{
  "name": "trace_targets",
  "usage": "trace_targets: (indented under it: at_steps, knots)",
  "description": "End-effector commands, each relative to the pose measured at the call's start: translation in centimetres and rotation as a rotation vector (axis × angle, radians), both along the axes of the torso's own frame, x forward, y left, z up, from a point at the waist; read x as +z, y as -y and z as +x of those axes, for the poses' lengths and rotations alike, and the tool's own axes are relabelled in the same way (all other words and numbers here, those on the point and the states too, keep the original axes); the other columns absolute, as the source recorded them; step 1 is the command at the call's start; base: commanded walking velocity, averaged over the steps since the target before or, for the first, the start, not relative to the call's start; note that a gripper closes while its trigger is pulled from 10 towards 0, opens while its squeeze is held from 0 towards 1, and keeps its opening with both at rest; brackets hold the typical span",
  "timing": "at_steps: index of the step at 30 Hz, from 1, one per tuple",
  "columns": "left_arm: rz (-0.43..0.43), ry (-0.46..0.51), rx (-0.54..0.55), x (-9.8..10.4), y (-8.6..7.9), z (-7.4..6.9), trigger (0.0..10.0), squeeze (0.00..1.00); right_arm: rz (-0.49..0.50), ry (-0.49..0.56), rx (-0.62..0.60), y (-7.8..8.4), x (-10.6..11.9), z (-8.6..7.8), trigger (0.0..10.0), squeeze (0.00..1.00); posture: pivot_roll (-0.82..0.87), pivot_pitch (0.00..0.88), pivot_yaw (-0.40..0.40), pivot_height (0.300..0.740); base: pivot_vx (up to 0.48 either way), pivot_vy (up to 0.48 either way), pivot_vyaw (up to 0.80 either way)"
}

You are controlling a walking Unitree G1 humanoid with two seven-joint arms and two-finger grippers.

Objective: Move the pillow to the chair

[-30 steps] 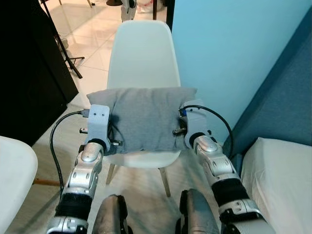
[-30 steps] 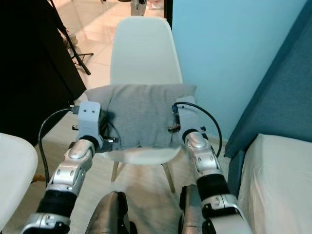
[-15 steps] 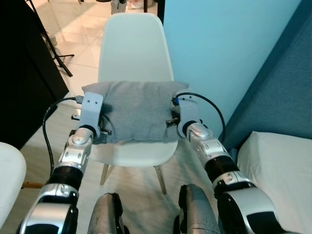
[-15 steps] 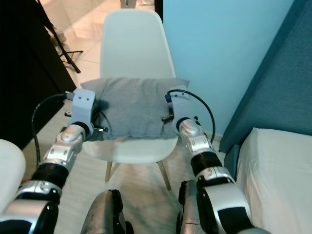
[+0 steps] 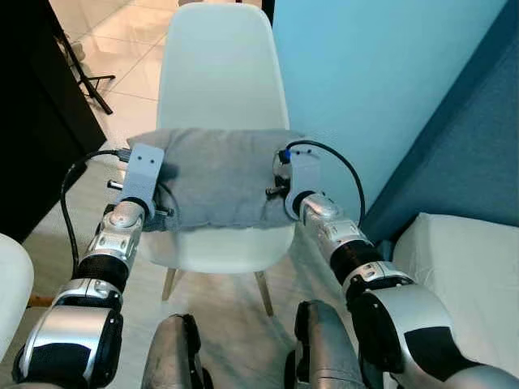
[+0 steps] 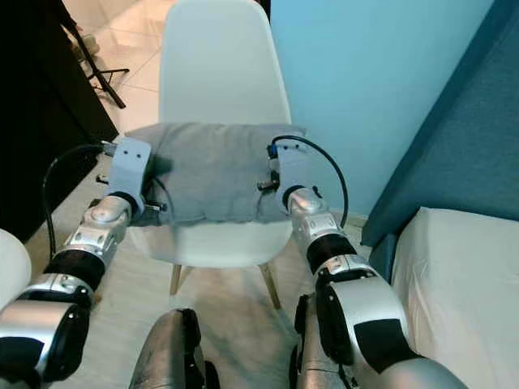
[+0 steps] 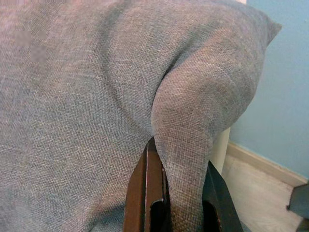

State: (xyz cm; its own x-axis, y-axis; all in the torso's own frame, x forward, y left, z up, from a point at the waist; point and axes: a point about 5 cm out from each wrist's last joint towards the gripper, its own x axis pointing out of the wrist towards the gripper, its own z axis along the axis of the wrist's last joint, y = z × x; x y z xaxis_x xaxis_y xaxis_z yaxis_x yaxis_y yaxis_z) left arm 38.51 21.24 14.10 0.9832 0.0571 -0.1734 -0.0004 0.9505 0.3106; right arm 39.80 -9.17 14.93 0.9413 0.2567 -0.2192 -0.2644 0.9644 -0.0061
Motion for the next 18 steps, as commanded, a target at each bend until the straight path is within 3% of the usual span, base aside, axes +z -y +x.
trace_targets:
  at_steps: [1, 5, 8, 18]
  knots:
    - [0.017, 0.037, 0.028, 0.6, -0.9, 0.1, 10.0, 0.0, 0.008, 0.048, 0.011, -0.3, 0.8, 0.2, 10.0, 0.0, 0.02, 0.236, -0.05, 0.572, 0.0, 0.0, 0.0]
    - [-0.006, 0.072, 0.049, 1.2, -1.1, 0.3, 10.0, 0.0, -0.017, 0.095, -0.002, 0.0, 1.4, 0.4, 10.0, 0.0, 0.02, 0.232, -0.051, 0.572, 0.0, 0.0, 0.0]
    - [-0.034, 0.111, 0.04, 2.2, -0.7, 0.9, 10.0, 0.0, 0.024, 0.119, -0.026, 0.3, 2.1, 0.7, 10.0, 0.0, 0.01, 0.227, -0.047, 0.572, 0.0, 0.0, 0.0]
    - [0.022, 0.133, -0.002, 3.0, -0.1, 1.3, 10.0, 0.0, 0.054, 0.132, -0.039, 0.5, 2.2, 0.8, 10.0, 0.0, 0.02, 0.215, -0.046, 0.572, 0.0, 0.0, 0.0]
